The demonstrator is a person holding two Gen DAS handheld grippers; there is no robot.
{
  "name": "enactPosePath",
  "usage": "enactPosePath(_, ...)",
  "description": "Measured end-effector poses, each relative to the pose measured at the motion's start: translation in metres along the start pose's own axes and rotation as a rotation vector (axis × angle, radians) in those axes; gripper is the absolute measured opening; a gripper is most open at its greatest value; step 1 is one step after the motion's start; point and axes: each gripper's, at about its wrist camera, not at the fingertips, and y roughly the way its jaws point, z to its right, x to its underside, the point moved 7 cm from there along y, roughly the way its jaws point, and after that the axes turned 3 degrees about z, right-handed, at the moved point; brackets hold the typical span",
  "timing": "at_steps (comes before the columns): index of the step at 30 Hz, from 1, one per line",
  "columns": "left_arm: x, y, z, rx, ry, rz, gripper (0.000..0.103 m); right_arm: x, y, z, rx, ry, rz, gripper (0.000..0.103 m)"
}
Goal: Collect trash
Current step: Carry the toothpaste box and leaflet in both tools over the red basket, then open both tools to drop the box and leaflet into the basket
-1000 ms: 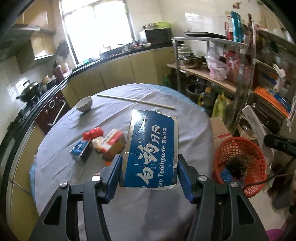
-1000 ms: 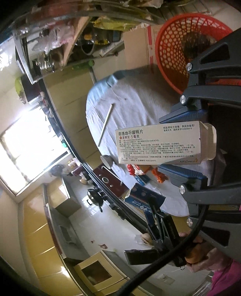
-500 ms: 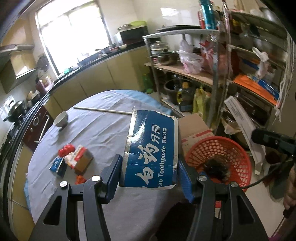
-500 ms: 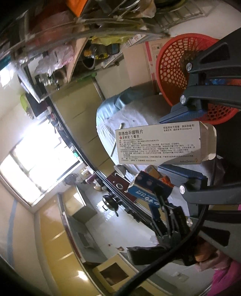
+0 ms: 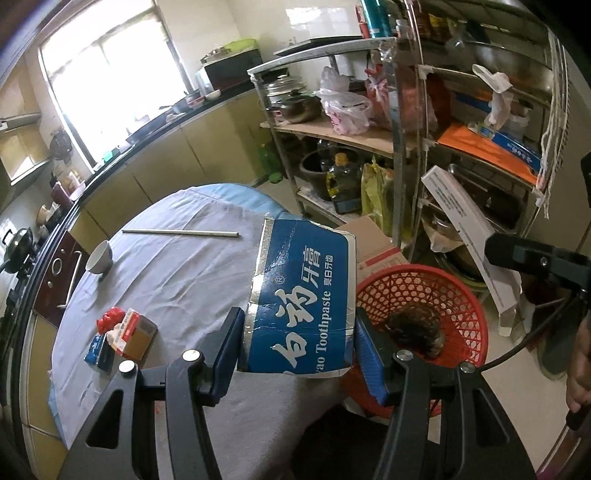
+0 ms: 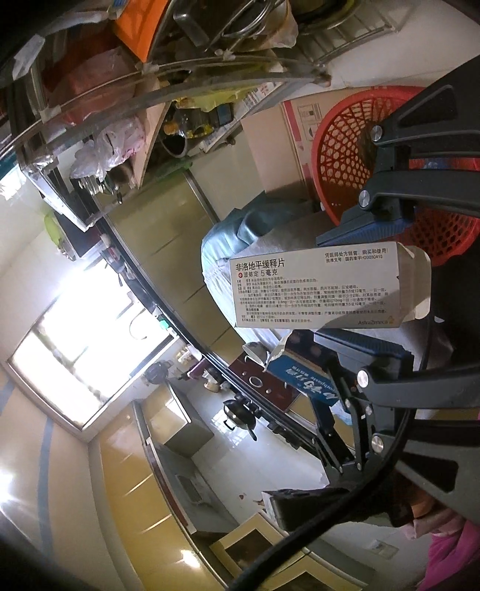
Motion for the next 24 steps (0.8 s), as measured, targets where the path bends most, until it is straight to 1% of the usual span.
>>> enactPosePath(8, 0.001, 0.008, 0.007, 0.011, 0.009, -0.016, 0.06, 0.002, -0.001, 0.003, 0.015, -0.003, -0.006, 0.047)
enactPosePath(13, 0.005, 0.017, 0.012, 0.054, -0.004, -0.045, 0.06, 0.003, 0.001, 0.005, 0.02, 0.003, -0.019, 0.047)
enactPosePath(17, 0.01, 0.03, 0.024, 0.141, -0.014, -0.08, 0.061, 0.005, 0.002, 0.01, 0.04, 0.007, -0.031, 0.049)
enactPosePath(18, 0.012, 0.037, 0.03, 0.188, -0.019, -0.096, 0.062, 0.004, 0.001, 0.013, 0.048, 0.014, -0.028, 0.049)
enactPosePath(19, 0.013, 0.041, 0.035, 0.224, -0.022, -0.104, 0.062, 0.004, 0.001, 0.016, 0.05, 0.023, -0.029, 0.051)
enactPosePath(20, 0.016, 0.05, 0.043, 0.286, -0.029, -0.126, 0.062, 0.004, 0.0, 0.019, 0.053, 0.038, -0.031, 0.058)
enactPosePath(21, 0.019, 0.056, 0.048, 0.315, -0.035, -0.143, 0.062, 0.003, 0.0, 0.025, 0.063, 0.059, -0.03, 0.062)
enactPosePath(22, 0.022, 0.064, 0.052, 0.339, -0.044, -0.164, 0.062, 0.003, -0.001, 0.029, 0.071, 0.072, -0.026, 0.066)
enactPosePath(24, 0.031, 0.078, 0.056, 0.357, -0.055, -0.213, 0.063, 0.001, -0.003, 0.037, 0.083, 0.094, -0.019, 0.066)
